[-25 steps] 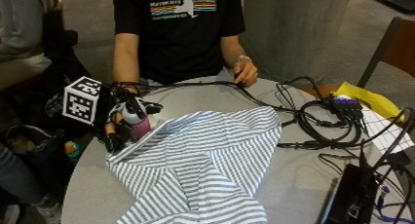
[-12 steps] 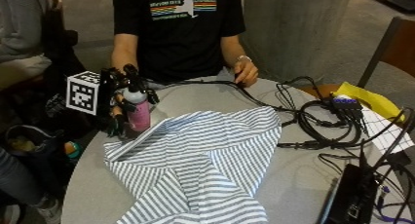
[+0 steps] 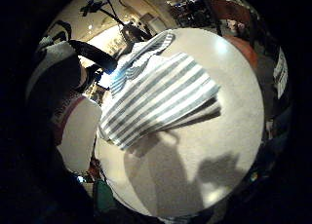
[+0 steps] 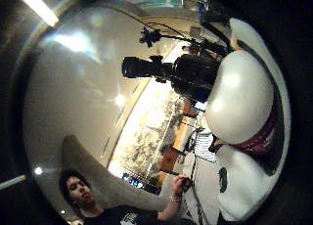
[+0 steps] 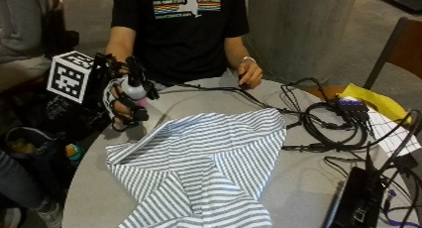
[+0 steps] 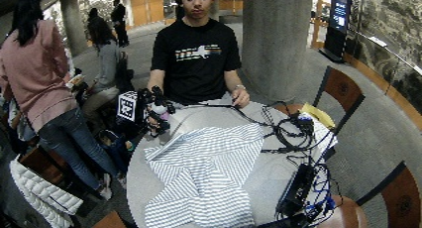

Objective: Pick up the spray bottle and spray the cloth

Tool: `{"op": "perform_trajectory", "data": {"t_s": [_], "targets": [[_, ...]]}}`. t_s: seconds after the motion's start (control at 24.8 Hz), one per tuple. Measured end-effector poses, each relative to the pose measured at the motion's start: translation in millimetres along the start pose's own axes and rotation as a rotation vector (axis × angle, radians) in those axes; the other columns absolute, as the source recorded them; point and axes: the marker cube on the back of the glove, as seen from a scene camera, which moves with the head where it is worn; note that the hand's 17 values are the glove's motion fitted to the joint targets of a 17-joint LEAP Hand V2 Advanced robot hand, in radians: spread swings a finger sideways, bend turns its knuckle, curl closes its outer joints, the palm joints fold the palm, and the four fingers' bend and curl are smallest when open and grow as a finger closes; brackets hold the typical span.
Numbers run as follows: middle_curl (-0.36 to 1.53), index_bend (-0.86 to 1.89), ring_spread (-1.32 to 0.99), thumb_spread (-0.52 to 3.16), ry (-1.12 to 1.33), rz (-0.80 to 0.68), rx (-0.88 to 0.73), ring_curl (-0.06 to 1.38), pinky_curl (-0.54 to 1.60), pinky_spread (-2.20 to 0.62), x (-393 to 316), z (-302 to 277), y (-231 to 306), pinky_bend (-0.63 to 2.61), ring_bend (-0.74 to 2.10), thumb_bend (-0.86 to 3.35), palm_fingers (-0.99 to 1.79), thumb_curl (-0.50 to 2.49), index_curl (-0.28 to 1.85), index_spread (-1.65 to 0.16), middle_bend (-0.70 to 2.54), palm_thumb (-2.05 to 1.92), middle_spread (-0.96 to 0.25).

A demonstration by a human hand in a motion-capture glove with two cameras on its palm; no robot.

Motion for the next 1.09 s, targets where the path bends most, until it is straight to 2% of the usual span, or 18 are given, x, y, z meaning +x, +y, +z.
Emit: {"op": "perform_trajectory", "data": {"t_s": [0.52,0.81,1.09], "targets": [[0.47,0.10,-0.13,0.38,0.599,0.121,-0.362,0.45,0.38,-0.21,-29.8,4.9,-54.3,0.56,0.62,-0.03,1.15,0.62,0.27,-0.19,0.39,1.07,-0.10],[0.48,0.10,-0.14,0.33,0.743,0.173,-0.476,0.45,0.39,-0.22,-29.1,13.6,-59.8,0.55,0.62,-0.04,1.15,0.64,0.26,-0.19,0.39,1.06,-0.11],[0.49,0.10,-0.14,0.31,0.810,0.213,-0.522,0.45,0.39,-0.23,-23.4,18.1,-58.5,0.56,0.62,-0.04,1.16,0.66,0.26,-0.19,0.38,1.05,-0.11]]}}
